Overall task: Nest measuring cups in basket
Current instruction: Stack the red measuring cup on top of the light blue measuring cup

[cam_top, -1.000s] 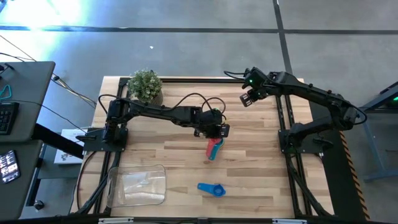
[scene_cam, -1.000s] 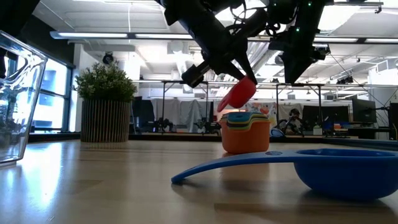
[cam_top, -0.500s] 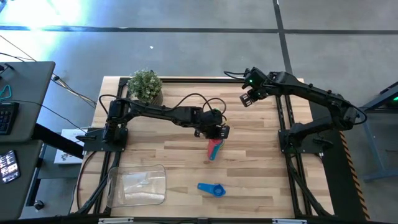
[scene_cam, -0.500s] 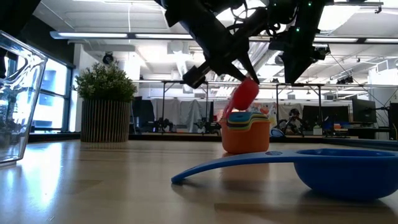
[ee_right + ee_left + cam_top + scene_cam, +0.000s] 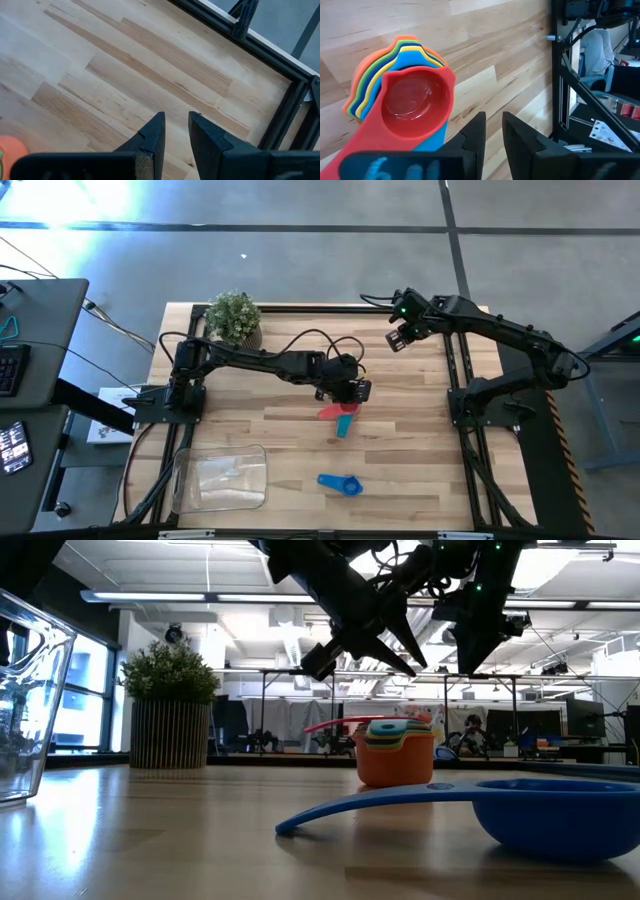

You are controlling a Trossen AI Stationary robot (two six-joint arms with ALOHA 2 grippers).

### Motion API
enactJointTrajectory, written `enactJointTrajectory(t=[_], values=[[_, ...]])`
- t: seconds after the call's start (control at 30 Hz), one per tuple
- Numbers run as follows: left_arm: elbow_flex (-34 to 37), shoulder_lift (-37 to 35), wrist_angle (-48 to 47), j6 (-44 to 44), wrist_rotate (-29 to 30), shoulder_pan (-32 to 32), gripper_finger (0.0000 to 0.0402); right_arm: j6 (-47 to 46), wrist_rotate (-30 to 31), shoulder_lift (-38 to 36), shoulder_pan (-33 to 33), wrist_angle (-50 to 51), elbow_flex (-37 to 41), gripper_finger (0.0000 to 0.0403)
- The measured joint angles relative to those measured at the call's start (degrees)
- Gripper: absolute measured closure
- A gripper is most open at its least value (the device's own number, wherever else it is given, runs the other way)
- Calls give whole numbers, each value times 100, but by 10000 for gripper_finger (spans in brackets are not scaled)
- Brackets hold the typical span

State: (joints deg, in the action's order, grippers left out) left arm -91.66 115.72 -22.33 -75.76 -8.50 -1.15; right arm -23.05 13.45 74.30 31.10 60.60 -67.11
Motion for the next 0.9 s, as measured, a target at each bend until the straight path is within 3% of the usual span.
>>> enactJointTrajectory(t=[0.23, 0.4, 0.57, 0.9], values=[[-4, -58, -78, 629, -744, -155, 346, 16, -24, 0, -1, 168, 0, 324], [-6, -109, -624, 1072, -781, -273, 346, 15, -37, 0, -1, 352, 0, 324], [-2, -324, -1535, 1548, -493, -330, 346, 10, -37, -2, -1, 393, 0, 324], [-9, -743, -3787, 2254, 785, -317, 346, -504, -204, -2, -1, 437, 2, 324]])
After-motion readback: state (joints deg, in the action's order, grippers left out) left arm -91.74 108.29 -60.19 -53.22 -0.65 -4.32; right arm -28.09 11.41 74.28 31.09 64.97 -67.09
